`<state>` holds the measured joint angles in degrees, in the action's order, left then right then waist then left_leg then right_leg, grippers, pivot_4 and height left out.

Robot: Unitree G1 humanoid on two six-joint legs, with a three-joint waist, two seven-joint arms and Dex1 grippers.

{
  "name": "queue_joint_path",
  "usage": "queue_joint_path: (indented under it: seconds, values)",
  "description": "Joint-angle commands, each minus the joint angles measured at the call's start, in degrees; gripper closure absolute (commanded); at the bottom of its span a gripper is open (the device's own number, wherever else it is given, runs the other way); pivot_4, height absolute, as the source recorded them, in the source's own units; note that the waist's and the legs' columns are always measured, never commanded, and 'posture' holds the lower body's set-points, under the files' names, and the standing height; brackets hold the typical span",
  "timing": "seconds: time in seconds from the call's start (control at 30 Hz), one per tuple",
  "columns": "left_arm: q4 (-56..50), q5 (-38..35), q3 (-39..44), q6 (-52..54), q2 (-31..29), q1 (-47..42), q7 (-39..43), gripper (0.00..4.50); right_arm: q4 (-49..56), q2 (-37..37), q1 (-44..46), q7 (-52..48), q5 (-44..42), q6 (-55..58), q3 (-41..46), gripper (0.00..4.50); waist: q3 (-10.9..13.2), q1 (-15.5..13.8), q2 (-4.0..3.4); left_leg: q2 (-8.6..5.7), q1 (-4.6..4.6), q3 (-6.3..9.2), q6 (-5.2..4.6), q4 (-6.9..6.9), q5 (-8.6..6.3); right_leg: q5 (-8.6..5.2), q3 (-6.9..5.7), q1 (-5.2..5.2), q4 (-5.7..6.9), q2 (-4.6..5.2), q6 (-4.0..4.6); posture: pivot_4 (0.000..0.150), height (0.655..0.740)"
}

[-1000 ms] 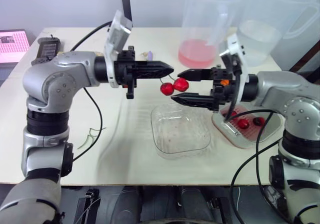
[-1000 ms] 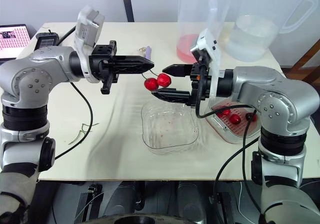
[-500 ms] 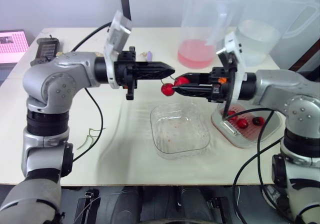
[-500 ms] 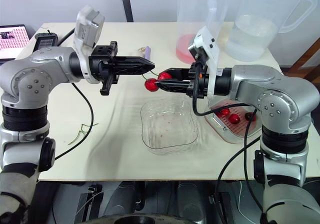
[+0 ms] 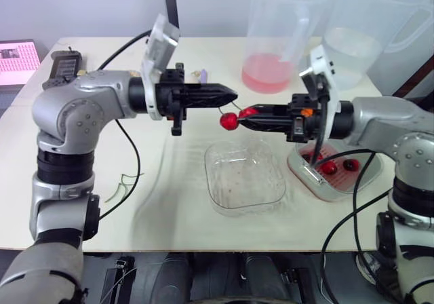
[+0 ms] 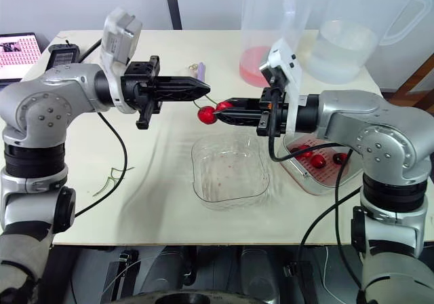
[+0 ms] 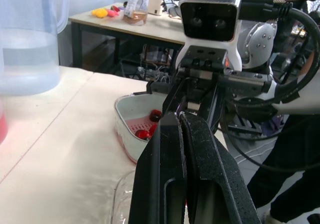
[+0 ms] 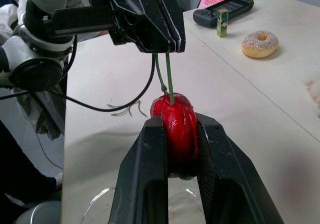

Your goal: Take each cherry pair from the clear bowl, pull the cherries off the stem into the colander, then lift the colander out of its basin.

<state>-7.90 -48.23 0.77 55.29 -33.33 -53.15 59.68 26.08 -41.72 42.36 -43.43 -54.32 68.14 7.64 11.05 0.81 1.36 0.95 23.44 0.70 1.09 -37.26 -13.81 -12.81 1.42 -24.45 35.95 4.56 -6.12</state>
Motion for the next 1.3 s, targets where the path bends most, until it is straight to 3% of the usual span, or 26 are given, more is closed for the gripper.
queue_joint_path:
  seconds: [0.03,0.37,0.43,0.6,0.73,0.87,0.9,0.97,1.17,1.3]
  values:
    - [-0.63,-0.41,1.33,-1.35,-0.13,-0.86,0.05,4.5,1.24,-3.82,-4.5,-1.36,-0.54,-0.22,2.0,4.0,0.0,-0.14,0.01,0.0,0.01,0.0,0.0,0.0,0.0,0.0,0.0,0.0,-0.02,0.0,0.0,0.15,0.74]
    - [-0.26,-0.13,1.04,-2.31,0.34,-0.66,0.29,4.5,-1.29,-11.51,-14.48,-3.34,-2.29,-2.18,11.13,4.0,0.01,-0.05,0.03,0.0,0.03,-0.03,0.0,0.0,0.0,-0.01,0.02,0.01,-0.09,0.0,0.0,0.15,0.74]
    - [-0.28,-0.04,1.04,-2.64,0.51,-0.55,0.3,4.5,-3.13,-15.24,-15.86,-4.95,0.79,-4.54,11.68,4.0,0.01,-0.05,0.02,0.0,0.04,-0.05,0.0,0.0,0.0,-0.03,0.03,0.01,-0.12,0.0,0.01,0.15,0.74]
    - [0.3,0.56,1.22,-4.76,1.85,-0.83,-0.22,4.5,-13.25,-28.24,-22.75,-11.69,19.52,-21.74,5.16,4.0,0.01,-0.08,0.02,-0.01,0.06,-0.11,0.0,-0.01,0.0,-0.03,0.04,0.08,-0.38,0.02,0.04,0.15,0.74]
    - [0.1,1.16,0.83,-5.37,1.84,-0.44,-0.43,4.5,-19.11,-30.48,-25.75,-14.26,28.73,-30.6,-0.56,4.0,0.01,0.34,0.02,0.0,0.04,-0.19,0.0,0.02,0.0,-0.02,0.09,0.09,-0.44,0.03,0.02,0.15,0.74]
    - [-1.18,2.15,0.24,-6.34,1.44,0.71,-0.11,4.5,-25.33,-27.26,-25.6,-13.09,33.62,-35.61,-2.97,4.0,0.01,0.25,-0.01,0.0,0.02,-0.18,0.0,0.04,0.0,-0.01,0.1,0.07,-0.4,0.01,0.01,0.15,0.74]
    - [-1.33,2.23,0.45,-6.64,1.24,0.93,0.0,4.5,-26.33,-26.17,-25.23,-12.87,33.87,-36.16,-2.68,3.4,0.01,0.2,-0.01,0.0,0.02,-0.19,0.0,0.02,0.0,-0.01,0.11,0.07,-0.39,0.02,0.01,0.15,0.74]
    - [-1.47,2.19,0.83,-6.81,0.91,1.14,0.23,4.5,-27.32,-25.05,-24.62,-12.58,34.6,-37.22,-2.24,2.81,0.01,0.18,-0.01,0.0,0.03,-0.19,0.0,0.01,0.0,-0.01,0.11,0.07,-0.39,0.01,0.01,0.15,0.74]
    - [-1.25,2.48,0.52,-7.07,0.43,0.66,0.59,4.5,-23.36,-28.17,-21.95,-16.91,33.6,-34.34,-1.37,0.02,0.03,0.03,-0.04,-0.01,0.03,-0.18,0.0,0.01,0.0,0.0,0.11,0.08,-0.39,0.02,-0.02,0.15,0.74]
    - [-1.03,2.47,0.51,-7.27,0.69,0.43,0.5,4.5,-21.18,-29.02,-19.42,-17.97,32.62,-32.67,0.08,0.02,0.03,-0.02,-0.04,-0.01,0.03,-0.18,0.0,0.0,0.0,0.0,0.11,0.08,-0.39,0.02,-0.02,0.15,0.74]
